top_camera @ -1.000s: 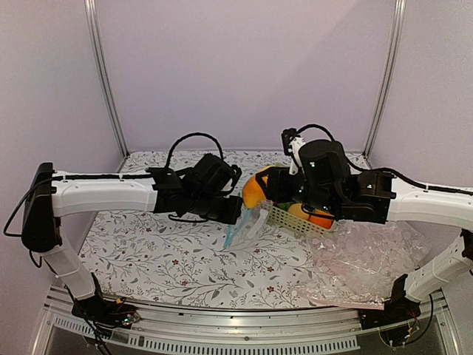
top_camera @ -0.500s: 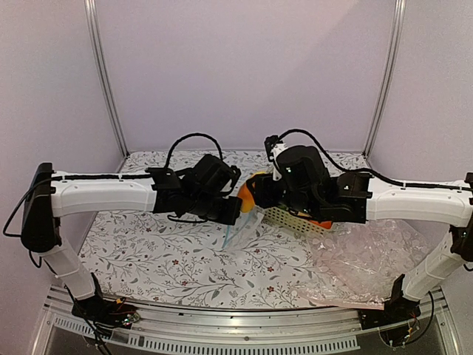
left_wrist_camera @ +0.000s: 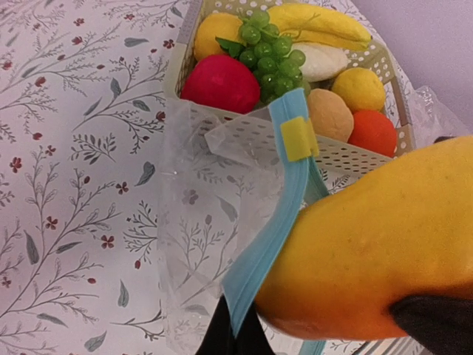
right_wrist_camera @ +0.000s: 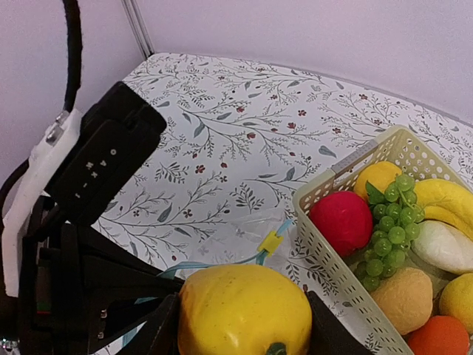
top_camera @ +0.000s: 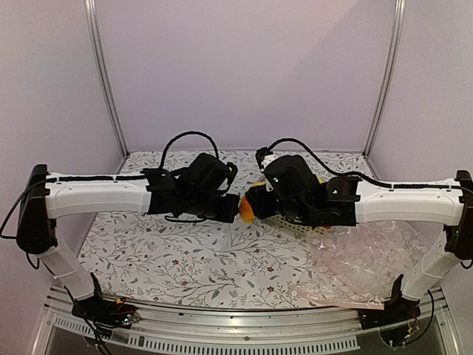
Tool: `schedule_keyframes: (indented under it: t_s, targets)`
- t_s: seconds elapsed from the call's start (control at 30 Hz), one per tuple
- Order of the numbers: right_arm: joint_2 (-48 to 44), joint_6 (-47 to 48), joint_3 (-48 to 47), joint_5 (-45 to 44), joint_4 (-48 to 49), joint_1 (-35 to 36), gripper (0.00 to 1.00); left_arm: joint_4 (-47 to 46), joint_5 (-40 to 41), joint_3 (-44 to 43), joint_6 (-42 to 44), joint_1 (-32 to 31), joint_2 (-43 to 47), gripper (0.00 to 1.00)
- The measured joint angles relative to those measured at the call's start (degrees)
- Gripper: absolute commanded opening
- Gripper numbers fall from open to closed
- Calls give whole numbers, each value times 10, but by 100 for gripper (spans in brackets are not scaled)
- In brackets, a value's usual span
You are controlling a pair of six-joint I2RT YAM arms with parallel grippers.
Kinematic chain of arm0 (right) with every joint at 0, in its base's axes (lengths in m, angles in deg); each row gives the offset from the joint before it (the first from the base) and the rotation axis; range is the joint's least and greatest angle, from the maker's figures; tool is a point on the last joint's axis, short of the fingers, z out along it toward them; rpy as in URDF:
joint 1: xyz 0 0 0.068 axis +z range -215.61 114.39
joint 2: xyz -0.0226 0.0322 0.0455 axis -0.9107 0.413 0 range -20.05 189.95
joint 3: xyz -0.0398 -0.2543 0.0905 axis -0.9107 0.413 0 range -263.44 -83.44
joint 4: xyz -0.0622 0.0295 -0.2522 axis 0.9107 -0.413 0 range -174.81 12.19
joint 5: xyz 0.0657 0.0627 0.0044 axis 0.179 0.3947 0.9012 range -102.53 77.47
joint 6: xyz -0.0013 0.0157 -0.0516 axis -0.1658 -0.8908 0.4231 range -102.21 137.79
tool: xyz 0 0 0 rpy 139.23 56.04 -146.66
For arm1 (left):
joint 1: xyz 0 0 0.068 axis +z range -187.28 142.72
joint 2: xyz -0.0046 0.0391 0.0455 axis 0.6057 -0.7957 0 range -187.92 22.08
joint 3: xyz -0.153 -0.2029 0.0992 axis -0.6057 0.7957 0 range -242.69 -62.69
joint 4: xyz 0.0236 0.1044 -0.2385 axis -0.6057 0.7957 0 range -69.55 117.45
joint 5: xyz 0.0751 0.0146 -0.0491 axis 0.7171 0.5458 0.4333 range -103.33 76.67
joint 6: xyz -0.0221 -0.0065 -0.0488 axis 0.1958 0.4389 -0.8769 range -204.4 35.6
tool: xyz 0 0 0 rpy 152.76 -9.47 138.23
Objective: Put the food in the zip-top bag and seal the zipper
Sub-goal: Place the fake fruit in the zipper food storage bag.
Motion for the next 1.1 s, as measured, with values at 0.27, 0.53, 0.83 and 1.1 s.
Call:
schedule_keyframes:
  t_s: [0.27, 0.53, 0.83, 1.1]
  targets:
    - [32, -19, -7, 21, -17, 0, 51, -10, 2, 21, -12, 0, 5, 0]
    - [64, -75, -43, 62, -58, 0, 69, -33, -1, 34, -26, 1, 14, 0]
    - [61, -103, -51, 74, -94, -1, 82, -44, -8, 41, -33, 3, 15, 0]
    - [-14, -99, -52, 73, -118, 0, 65, -48, -16, 46, -36, 3, 15, 0]
